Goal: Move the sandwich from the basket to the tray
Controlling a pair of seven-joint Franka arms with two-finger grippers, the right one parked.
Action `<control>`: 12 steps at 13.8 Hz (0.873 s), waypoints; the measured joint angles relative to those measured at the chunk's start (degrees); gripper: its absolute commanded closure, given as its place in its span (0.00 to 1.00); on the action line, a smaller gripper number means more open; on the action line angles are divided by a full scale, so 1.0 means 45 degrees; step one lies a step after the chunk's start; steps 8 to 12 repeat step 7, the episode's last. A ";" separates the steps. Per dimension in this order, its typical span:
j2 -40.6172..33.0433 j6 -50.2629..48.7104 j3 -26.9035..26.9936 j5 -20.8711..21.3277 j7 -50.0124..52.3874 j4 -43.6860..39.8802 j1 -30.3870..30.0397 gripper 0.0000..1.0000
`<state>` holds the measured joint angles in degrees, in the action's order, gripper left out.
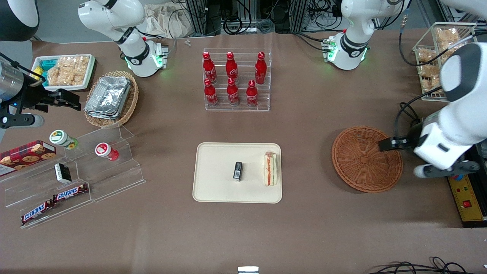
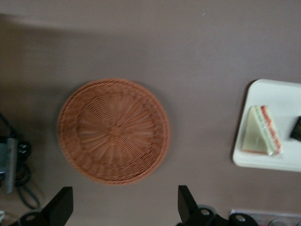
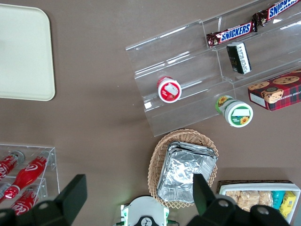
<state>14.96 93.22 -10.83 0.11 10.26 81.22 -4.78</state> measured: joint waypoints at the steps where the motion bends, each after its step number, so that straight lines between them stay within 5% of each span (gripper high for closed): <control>1: -0.0537 0.0036 0.0506 -0.0119 -0.0517 0.0586 -0.0013 0.00; 5: -0.2139 0.1309 0.1011 -0.0087 -0.0964 0.3003 0.0042 0.00; 12: -0.2158 0.1402 0.0922 -0.0044 -0.0965 0.3103 0.0103 0.00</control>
